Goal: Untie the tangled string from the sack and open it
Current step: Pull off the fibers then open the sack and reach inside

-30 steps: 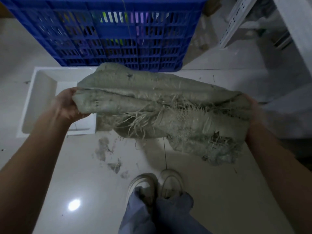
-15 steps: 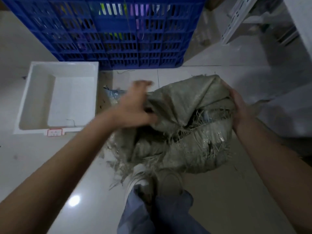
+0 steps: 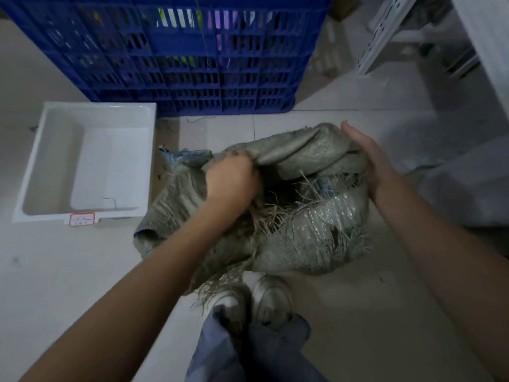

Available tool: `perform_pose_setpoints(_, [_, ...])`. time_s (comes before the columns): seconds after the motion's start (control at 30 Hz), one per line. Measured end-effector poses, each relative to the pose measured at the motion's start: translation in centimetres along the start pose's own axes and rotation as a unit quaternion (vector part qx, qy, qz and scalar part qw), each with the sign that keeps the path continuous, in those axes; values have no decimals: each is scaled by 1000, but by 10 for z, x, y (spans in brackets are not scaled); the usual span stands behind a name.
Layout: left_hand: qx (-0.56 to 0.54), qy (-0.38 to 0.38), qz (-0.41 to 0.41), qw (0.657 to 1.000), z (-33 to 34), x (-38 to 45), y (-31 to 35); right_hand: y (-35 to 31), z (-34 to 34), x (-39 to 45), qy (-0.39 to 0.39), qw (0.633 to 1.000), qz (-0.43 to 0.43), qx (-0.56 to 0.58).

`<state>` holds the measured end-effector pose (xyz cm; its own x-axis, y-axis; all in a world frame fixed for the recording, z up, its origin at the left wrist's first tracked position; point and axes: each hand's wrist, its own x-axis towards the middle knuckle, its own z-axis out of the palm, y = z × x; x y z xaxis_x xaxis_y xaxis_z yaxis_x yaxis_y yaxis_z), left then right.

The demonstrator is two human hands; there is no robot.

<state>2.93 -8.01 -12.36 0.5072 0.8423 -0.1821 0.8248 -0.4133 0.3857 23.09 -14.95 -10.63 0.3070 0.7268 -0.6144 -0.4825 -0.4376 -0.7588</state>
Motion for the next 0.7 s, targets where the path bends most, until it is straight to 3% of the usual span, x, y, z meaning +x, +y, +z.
perform_pose_setpoints(0.1, [-191, -61, -67, 977, -19, 13, -22, -14, -4, 14, 155, 980, 21, -120])
perform_pose_setpoints(0.13, [-210, -55, -83, 973, -24, 18, -26, -17, -7, 17, 224, 954, -6, -201])
perform_pose_setpoints(0.2, [-205, -45, -112, 971, -31, 26, -29, -21, -1, 8, 359, 842, -165, -366])
perform_pose_setpoints(0.23, [-196, -41, -119, 972, -33, 30, -28, -21, 15, -9, 379, 804, -238, -391])
perform_pose_setpoints(0.3, [-186, -37, -123, 974, -34, 39, -26, -6, 56, -47, 321, 778, -293, -453])
perform_pose_setpoints(0.37, [-166, -37, -136, 976, -37, 45, -22, 25, 98, -77, 186, 753, -224, -591])
perform_pose_setpoints(0.43, [-157, -37, -141, 977, -41, 49, -19, 64, 119, -86, 48, 750, -79, -654])
perform_pose_setpoints(0.5, [-160, -48, -150, 974, -48, 50, -20, 93, 115, -81, 8, 755, 31, -655])
perform_pose_setpoints(0.53, [-164, -59, -155, 972, -51, 51, -23, 101, 105, -76, 27, 754, 56, -654])
perform_pose_setpoints(0.7, [-209, -105, -182, 955, -69, 47, -43, 99, 43, -39, 265, 765, 96, -580])
